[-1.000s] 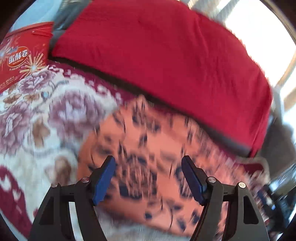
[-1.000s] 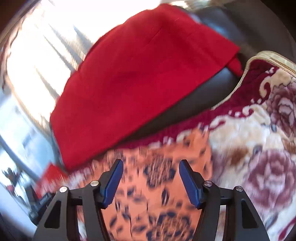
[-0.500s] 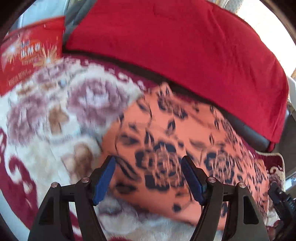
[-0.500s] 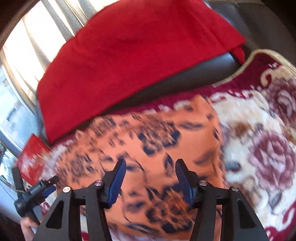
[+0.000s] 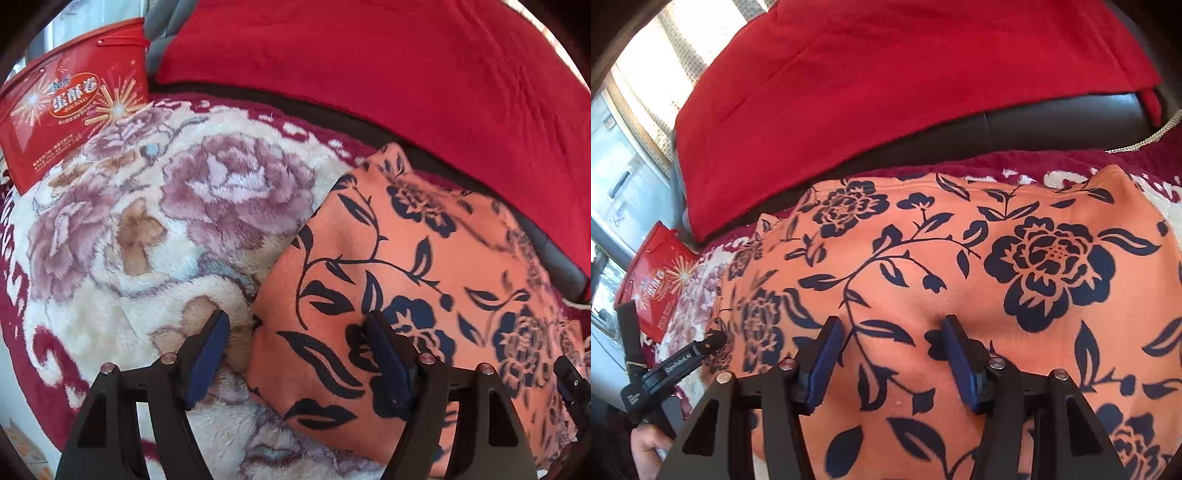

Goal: Fold small clothes
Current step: 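Press and smooth the folded garment flat with both open grippers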

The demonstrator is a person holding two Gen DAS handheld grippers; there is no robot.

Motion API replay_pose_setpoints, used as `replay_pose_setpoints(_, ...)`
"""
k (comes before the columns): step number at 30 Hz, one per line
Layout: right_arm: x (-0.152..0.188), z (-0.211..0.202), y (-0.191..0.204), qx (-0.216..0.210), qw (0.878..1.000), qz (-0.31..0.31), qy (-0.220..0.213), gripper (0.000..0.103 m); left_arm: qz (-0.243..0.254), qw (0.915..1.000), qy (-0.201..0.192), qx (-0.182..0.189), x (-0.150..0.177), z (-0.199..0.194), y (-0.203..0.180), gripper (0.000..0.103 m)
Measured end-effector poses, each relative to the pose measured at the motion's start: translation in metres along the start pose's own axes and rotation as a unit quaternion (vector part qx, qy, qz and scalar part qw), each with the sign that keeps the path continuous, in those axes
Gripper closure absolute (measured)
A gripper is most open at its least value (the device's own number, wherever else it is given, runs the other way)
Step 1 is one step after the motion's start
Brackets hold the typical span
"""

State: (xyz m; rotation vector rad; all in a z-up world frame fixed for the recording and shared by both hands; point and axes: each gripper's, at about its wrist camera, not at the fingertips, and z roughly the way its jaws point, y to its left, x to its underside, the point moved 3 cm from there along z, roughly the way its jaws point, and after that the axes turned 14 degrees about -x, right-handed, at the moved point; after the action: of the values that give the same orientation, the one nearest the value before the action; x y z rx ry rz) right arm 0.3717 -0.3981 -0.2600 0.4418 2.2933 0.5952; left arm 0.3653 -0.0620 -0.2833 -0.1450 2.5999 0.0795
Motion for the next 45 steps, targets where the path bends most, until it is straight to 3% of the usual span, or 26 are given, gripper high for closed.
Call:
replay_pose_setpoints(2,0.000,-0.014,-0.003,-0.013,1.000,0.002,-0.019,0.044,-0.001,0.9996,-0.025,0.016,0.001,-0.017,0.000,0.026)
replay_pose_setpoints(6,-0.001,-0.061,-0.018,0.002,0.997,0.014,-0.070,0.044,0.032,0.9948,-0.079,0.055,0.009,-0.052,-0.020,0.026)
replay_pose_setpoints(9,-0.002,-0.098,-0.041,0.014,0.994,0.044,-0.103,0.044,0.073,0.9896,-0.096,0.079,0.018,-0.060,-0.047,0.023)
replay_pose_setpoints(12,0.000,-0.120,-0.070,0.029,0.990,0.080,-0.115,0.044,0.117,0.9854,-0.088,0.087,0.033,-0.060,-0.074,0.021)
replay_pose_setpoints(15,0.004,-0.118,-0.099,0.023,0.987,0.126,-0.093,0.044,0.164,0.9833,-0.064,0.047,0.046,-0.044,-0.098,0.018)
replay_pose_setpoints(17,0.007,-0.105,-0.114,0.028,0.986,0.149,-0.062,0.044,0.153,0.9846,-0.075,0.038,0.044,-0.044,-0.099,0.010)
replay_pose_setpoints(21,-0.001,-0.108,-0.105,0.022,0.987,0.137,-0.080,0.041,0.148,0.9868,-0.058,0.031,0.033,-0.043,-0.099,0.008)
replay_pose_setpoints(25,-0.007,-0.112,-0.079,0.019,0.990,0.093,-0.106,0.041,0.153,0.9767,-0.148,0.025,0.025,-0.075,-0.100,0.008)
replay_pose_setpoints(27,-0.009,-0.107,-0.069,0.009,0.991,0.079,-0.111,0.041,0.158,0.9728,-0.169,0.010,0.021,-0.079,-0.101,0.006)
replay_pose_setpoints(30,-0.007,-0.086,-0.061,0.006,0.994,0.073,-0.081,0.041,0.150,0.9800,-0.130,0.004,0.019,-0.059,-0.102,0.002)
replay_pose_setpoints(33,0.002,-0.058,-0.068,0.041,0.996,0.081,-0.021,0.042,0.157,0.9852,-0.069,-0.011,0.021,-0.033,-0.107,0.002)
replay_pose_setpoints(36,0.001,-0.059,-0.063,0.049,0.996,0.066,-0.027,0.043,0.149,0.9856,-0.080,0.003,0.016,-0.037,-0.105,0.002)
replay_pose_setpoints(38,0.000,-0.066,-0.062,0.032,0.996,0.071,-0.042,0.042,0.152,0.9845,-0.087,0.000,0.015,-0.040,-0.104,0.002)
replay_pose_setpoints(45,-0.006,-0.083,-0.057,0.010,0.995,0.058,-0.077,0.042,0.143,0.9762,-0.139,-0.085,0.003,-0.052,-0.088,0.002)
